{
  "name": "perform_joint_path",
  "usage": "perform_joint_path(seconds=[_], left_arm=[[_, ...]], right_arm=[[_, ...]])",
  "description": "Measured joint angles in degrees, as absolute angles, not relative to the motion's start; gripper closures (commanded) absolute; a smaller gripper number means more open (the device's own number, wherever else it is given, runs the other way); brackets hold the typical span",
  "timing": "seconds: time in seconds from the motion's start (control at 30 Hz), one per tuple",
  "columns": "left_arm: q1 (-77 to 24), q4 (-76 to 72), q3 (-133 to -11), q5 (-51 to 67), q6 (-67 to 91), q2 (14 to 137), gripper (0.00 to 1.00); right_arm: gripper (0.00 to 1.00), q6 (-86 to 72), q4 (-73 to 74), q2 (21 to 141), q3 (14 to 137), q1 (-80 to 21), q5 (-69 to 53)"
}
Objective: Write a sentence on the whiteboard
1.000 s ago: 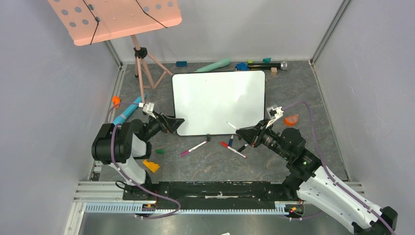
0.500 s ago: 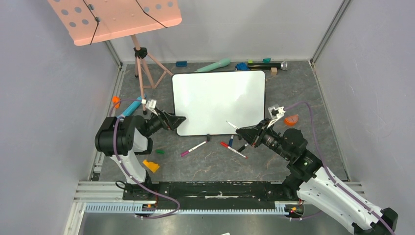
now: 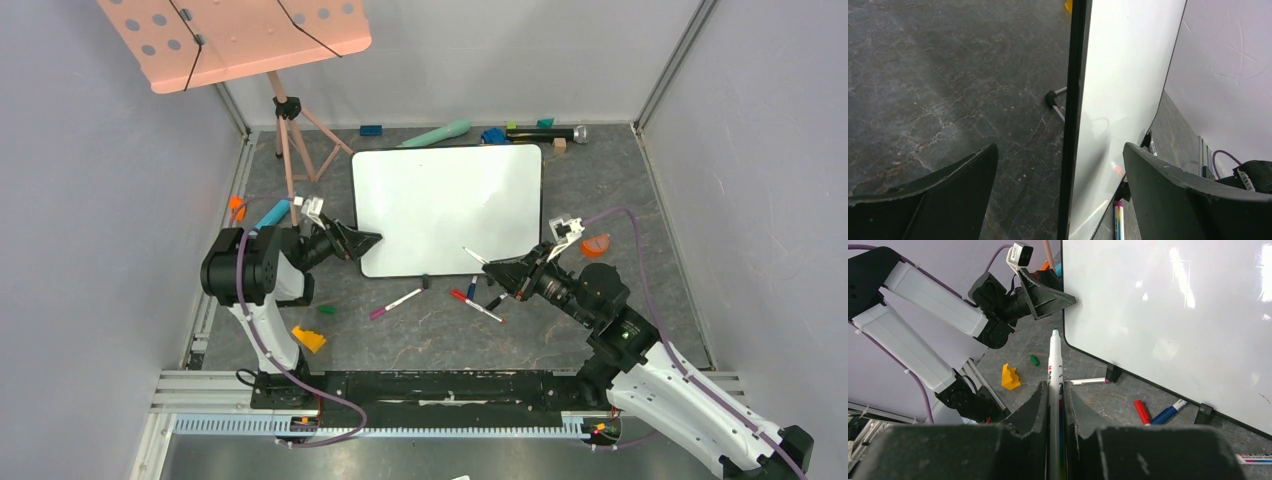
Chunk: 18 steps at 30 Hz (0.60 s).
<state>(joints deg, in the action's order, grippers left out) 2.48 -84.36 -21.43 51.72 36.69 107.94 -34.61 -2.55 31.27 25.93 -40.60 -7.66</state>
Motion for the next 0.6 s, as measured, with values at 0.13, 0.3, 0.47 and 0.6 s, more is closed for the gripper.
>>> perform_joint_path(seconds=[0.13, 0.3, 0.47, 0.6], left_arm=[[2.5, -84.36, -23.05, 52.21, 36.69, 108.95, 0.0], [2.31, -84.4, -24.45, 53.12, 36.69, 109.86, 0.0], [1.13, -84.36, -25.23, 53.04, 35.81, 110.34, 0.0], [0.75, -84.38, -25.21, 53.04, 35.11, 110.65, 0.0]], right_arm=[[1.0, -34.92, -2.61, 31.18, 25.85, -40.6, -7.66], [1.0, -35.4, -3.18, 30.0, 24.8, -40.6, -7.64], [1.0, -36.1, -2.94, 27.68, 23.86, -40.6, -7.4], [1.0, -35.94, -2.42, 26.79, 23.88, -40.6, -7.05]])
